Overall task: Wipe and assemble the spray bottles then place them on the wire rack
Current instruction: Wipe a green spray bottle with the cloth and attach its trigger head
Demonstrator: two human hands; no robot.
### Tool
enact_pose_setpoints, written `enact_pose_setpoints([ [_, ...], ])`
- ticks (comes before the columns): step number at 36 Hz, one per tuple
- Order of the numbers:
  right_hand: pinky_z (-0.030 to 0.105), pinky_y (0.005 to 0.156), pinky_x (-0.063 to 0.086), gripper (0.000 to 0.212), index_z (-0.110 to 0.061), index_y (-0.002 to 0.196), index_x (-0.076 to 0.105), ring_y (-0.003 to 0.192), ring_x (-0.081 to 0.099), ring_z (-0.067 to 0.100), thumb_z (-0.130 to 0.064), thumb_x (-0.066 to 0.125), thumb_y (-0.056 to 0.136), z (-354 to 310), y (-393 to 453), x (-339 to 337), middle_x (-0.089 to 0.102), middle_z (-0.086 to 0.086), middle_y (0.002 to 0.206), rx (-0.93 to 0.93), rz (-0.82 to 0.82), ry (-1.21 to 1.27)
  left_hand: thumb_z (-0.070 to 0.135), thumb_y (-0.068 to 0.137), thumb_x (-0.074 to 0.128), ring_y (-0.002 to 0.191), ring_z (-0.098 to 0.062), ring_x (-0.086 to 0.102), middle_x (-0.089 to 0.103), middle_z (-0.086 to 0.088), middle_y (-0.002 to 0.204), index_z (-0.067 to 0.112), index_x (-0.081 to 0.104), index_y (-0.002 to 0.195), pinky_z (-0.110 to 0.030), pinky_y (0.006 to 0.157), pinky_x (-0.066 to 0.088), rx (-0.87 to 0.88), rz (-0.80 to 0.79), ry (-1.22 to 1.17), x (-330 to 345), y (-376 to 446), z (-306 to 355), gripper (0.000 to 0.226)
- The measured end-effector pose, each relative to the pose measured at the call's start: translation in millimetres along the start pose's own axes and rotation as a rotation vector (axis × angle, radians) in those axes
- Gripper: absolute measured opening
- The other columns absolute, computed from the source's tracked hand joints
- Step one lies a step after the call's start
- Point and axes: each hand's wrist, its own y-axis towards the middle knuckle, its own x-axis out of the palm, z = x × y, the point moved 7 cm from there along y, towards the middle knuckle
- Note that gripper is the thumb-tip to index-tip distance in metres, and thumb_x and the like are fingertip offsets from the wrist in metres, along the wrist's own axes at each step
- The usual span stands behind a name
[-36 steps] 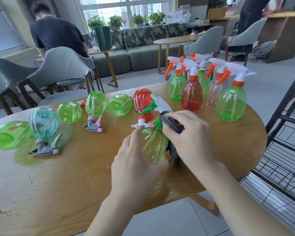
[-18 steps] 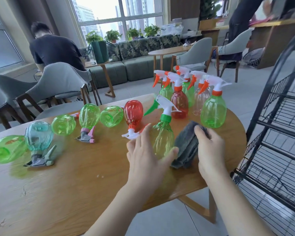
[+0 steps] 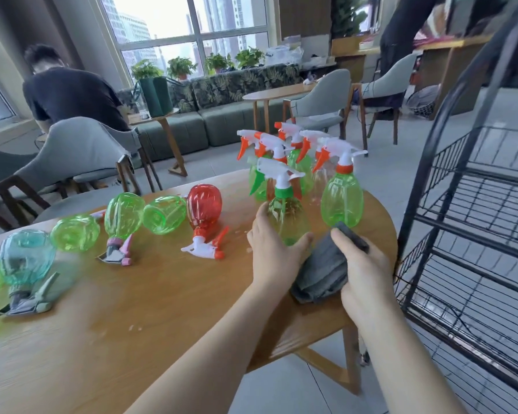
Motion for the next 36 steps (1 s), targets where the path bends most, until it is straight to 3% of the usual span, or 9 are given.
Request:
enact_pose_setpoints([
  [5, 0.051, 0.099, 0.056, 0.008, -0.017, 0.105, 0.075, 0.103, 0.073, 0.025, -0.018, 0.07, 0.098, 1, 6, -3, 0.079, 0.003, 0.104, -0.036, -0.045, -0.041, 0.04, 0.084, 0.085, 0.146, -0.023, 0.033, 0.037, -0.005, 0.157, 0.03, 0.019, 0.16, -0.036, 0.109, 0.031, -0.046, -0.054, -0.04, 13, 15, 7, 0.101],
  [11, 0.05, 0.1, 0.056, 0.012, -0.027, 0.11, 0.075, 0.108, 0.072, 0.02, -0.026, 0.066, 0.101, 4, 4, 2, 0.077, -0.003, 0.111, -0.06, -0.112, -0.163, 0.042, 0.08, 0.088, 0.141, -0.029, 0.041, 0.041, -0.012, 0.154, 0.028, 0.016, 0.162, -0.035, 0.106, 0.037, -0.05, -0.093, -0.001, 16, 23, 10, 0.11],
  [14, 0.048, 0.092, 0.06, 0.011, -0.028, 0.105, 0.073, 0.099, 0.072, 0.019, -0.03, 0.075, 0.094, 1, -1, 7, 0.077, -0.004, 0.102, -0.138, -0.101, -0.284, 0.04, 0.083, 0.086, 0.147, -0.027, 0.035, 0.034, -0.011, 0.162, 0.024, 0.007, 0.165, -0.038, 0.112, 0.035, -0.072, -0.116, 0.033, 8, 21, 5, 0.114],
  [17, 0.041, 0.072, 0.061, 0.043, -0.018, 0.113, 0.058, 0.087, 0.071, 0.016, -0.039, 0.083, 0.085, -4, -14, 16, 0.071, -0.002, 0.098, -0.191, -0.069, -0.407, 0.038, 0.085, 0.084, 0.148, -0.026, 0.035, 0.035, -0.01, 0.162, 0.021, 0.012, 0.165, -0.038, 0.115, 0.035, -0.066, -0.095, 0.056, -13, 14, -6, 0.108],
  [21, 0.031, 0.055, 0.042, 0.042, -0.017, 0.099, 0.045, 0.072, 0.057, 0.017, -0.041, 0.078, 0.089, 2, -35, 39, 0.056, 0.0, 0.084, -0.249, -0.118, -0.555, 0.046, 0.087, 0.081, 0.141, -0.022, 0.045, 0.045, -0.005, 0.156, 0.02, 0.021, 0.162, -0.037, 0.112, 0.042, -0.066, -0.024, 0.106, -58, -6, -24, 0.099],
  [27, 0.036, 0.055, 0.022, 0.054, -0.017, 0.079, 0.028, 0.061, 0.028, 0.02, -0.038, 0.076, 0.091, 21, -75, 86, 0.027, 0.001, 0.072, -0.305, -0.241, -0.663, 0.047, 0.088, 0.079, 0.124, -0.014, 0.056, 0.055, -0.001, 0.146, 0.022, 0.034, 0.155, -0.03, 0.102, 0.046, -0.121, 0.136, 0.085, -157, -46, -55, 0.085],
  [30, 0.039, 0.056, 0.024, 0.053, -0.014, 0.075, 0.033, 0.06, 0.034, 0.021, -0.035, 0.081, 0.087, 34, -98, 115, 0.034, 0.006, 0.065, -0.364, -0.313, -0.663, 0.048, 0.089, 0.077, 0.117, -0.01, 0.057, 0.056, 0.002, 0.141, 0.023, 0.039, 0.152, -0.03, 0.099, 0.05, -0.147, 0.198, 0.12, -206, -68, -74, 0.077],
  [33, 0.036, 0.06, 0.035, 0.042, -0.011, 0.074, 0.05, 0.066, 0.052, 0.02, -0.029, 0.087, 0.082, 56, -119, 143, 0.059, 0.013, 0.07, -0.323, -0.424, -0.592, 0.048, 0.091, 0.075, 0.116, -0.009, 0.057, 0.057, 0.007, 0.135, 0.026, 0.047, 0.144, -0.034, 0.1, 0.052, -0.175, 0.256, 0.159, -254, -88, -92, 0.064],
  [36, 0.032, 0.072, 0.05, 0.011, -0.017, 0.086, 0.071, 0.086, 0.068, 0.014, -0.018, 0.082, 0.087, 86, -141, 173, 0.074, -0.004, 0.083, -0.157, -0.597, -0.474, 0.045, 0.093, 0.073, 0.115, -0.01, 0.057, 0.057, 0.007, 0.133, 0.024, 0.051, 0.141, -0.034, 0.1, 0.051, -0.211, 0.284, 0.204, -297, -103, -113, 0.057],
])
